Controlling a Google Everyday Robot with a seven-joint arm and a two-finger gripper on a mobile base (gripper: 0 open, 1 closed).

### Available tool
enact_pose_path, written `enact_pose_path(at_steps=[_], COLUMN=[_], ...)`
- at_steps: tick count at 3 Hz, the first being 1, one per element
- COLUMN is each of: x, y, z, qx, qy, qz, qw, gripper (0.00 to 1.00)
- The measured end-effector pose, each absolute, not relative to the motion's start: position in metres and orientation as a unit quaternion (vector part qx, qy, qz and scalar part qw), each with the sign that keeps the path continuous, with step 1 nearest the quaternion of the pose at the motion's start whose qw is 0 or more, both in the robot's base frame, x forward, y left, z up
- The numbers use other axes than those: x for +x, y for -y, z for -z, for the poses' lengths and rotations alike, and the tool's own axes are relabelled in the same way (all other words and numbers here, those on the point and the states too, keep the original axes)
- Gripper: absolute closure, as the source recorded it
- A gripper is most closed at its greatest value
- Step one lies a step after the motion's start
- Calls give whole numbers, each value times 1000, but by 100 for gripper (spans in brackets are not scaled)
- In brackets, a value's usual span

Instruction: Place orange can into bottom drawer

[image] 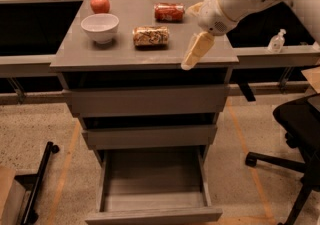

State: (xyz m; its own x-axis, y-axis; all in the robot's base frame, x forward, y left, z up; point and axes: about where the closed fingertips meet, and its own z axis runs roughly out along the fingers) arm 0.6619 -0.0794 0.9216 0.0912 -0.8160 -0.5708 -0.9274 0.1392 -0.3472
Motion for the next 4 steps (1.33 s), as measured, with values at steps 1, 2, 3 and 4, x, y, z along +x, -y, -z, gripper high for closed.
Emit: enact_pose_path(at_steps=[1,2,3,4], x=[683,705,725,742], y=[70,62,56,50], z=[-901,-881,-869,-860], qx=[-649,-647,-642,-637], qy=[-668,-666,-666,-666], qz=[-95,-111,-122,-132], qw=[353,355,361,366], gripper=[0,0,0,0])
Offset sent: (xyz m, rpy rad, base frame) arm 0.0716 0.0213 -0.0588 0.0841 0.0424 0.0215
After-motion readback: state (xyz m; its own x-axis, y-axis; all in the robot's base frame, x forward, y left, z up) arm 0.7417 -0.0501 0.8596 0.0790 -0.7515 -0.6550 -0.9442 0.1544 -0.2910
